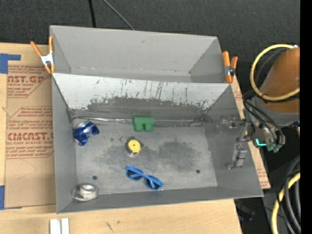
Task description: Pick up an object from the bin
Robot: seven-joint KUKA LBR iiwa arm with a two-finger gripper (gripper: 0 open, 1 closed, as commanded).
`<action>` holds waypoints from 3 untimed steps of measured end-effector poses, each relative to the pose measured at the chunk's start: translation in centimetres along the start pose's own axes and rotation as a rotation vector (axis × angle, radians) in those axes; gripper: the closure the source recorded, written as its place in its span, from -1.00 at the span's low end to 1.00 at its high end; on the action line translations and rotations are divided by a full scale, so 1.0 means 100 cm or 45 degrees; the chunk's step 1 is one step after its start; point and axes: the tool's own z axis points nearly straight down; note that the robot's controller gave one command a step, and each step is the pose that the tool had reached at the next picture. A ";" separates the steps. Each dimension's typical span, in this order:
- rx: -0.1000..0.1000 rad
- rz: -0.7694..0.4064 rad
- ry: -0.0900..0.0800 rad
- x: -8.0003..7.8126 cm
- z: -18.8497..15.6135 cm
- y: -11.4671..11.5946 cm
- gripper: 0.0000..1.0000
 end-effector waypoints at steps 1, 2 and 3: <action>-0.003 -0.153 -0.005 0.004 0.038 0.101 -1.00; 0.001 -0.311 -0.008 0.001 0.167 0.137 -1.00; -0.001 -0.224 -0.012 0.007 0.154 0.169 -1.00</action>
Offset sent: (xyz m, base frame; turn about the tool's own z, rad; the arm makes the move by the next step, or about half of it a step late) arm -0.0041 0.0960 -0.0357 -0.1116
